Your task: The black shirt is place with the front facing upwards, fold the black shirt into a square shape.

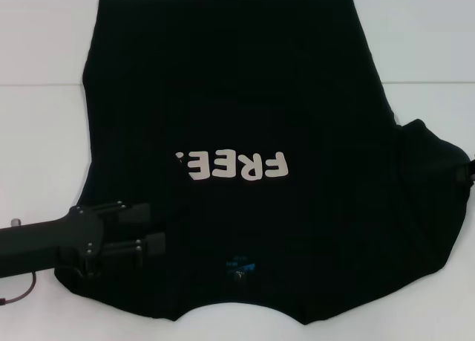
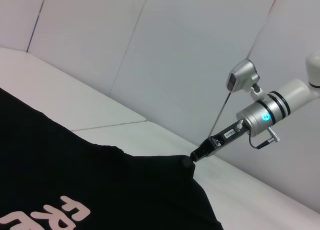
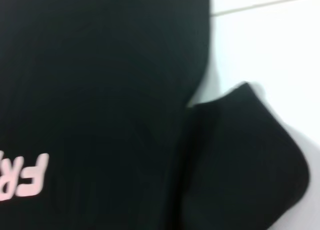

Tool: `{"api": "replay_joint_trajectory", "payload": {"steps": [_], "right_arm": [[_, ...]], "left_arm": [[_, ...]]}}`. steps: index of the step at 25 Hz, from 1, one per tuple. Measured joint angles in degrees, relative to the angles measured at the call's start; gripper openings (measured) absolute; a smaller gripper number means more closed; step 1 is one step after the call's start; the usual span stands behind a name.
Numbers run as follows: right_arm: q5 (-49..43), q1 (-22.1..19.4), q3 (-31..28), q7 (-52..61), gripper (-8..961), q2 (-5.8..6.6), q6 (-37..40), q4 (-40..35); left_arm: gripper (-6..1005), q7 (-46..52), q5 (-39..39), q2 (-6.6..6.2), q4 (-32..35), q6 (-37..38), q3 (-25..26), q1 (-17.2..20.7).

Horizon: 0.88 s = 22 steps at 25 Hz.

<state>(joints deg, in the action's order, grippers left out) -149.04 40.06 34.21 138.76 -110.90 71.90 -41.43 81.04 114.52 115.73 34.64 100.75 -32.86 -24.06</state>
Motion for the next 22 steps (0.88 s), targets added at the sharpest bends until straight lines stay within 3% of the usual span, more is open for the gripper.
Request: {"api": "replay_joint_trajectory", "payload": {"steps": [7, 13, 22], "right_arm": [[1.25, 2.44, 2.94, -3.21, 21, -0.74, 1.57, -0.45], [0.99, 6.89, 10.69, -2.90, 21, -2.62, 0.43, -0.57], [0.86, 12.01, 16.68, -2.05, 21, -4.82, -1.07, -0.57]], "left_arm": [[752, 0.08, 0.00, -0.08, -0.01, -0.05, -0.02, -0.11], [752, 0.08, 0.00, -0.01, -0.01, -0.13, 0.12, -0.11], [752, 0.16, 0.00, 0.15, -0.01, -0.13, -0.02, 0.02]]}}
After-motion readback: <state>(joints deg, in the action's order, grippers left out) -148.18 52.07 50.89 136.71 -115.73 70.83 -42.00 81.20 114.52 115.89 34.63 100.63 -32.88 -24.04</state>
